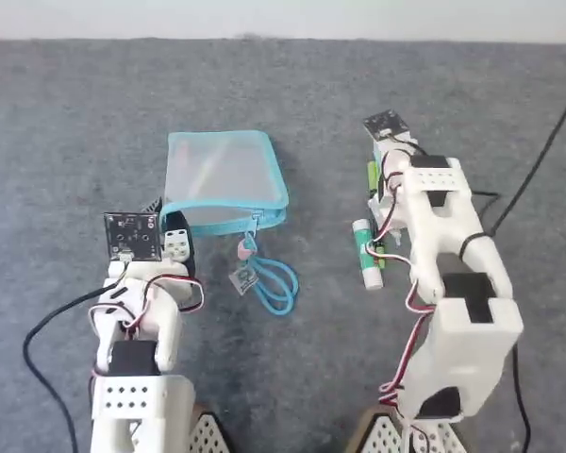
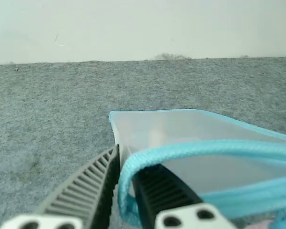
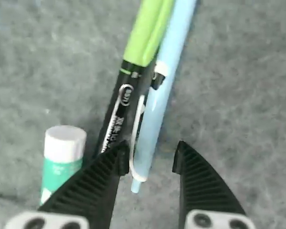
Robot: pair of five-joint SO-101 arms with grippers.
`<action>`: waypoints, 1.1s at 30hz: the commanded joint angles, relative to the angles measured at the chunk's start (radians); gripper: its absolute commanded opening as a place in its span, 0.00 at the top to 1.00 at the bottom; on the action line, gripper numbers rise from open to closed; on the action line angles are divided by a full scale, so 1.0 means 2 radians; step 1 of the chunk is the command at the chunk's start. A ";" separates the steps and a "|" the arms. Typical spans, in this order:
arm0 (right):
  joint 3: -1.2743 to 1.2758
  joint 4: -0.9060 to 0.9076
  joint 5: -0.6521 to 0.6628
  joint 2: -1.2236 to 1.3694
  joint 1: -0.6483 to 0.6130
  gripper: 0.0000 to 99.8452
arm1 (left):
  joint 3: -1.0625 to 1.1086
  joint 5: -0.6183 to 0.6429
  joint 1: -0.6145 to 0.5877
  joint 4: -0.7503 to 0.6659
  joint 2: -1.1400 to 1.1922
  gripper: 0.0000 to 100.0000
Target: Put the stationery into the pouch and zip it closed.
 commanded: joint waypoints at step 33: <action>0.032 0.292 -0.002 -0.402 -0.056 0.99 | 0.004 0.005 0.057 -0.001 0.005 0.99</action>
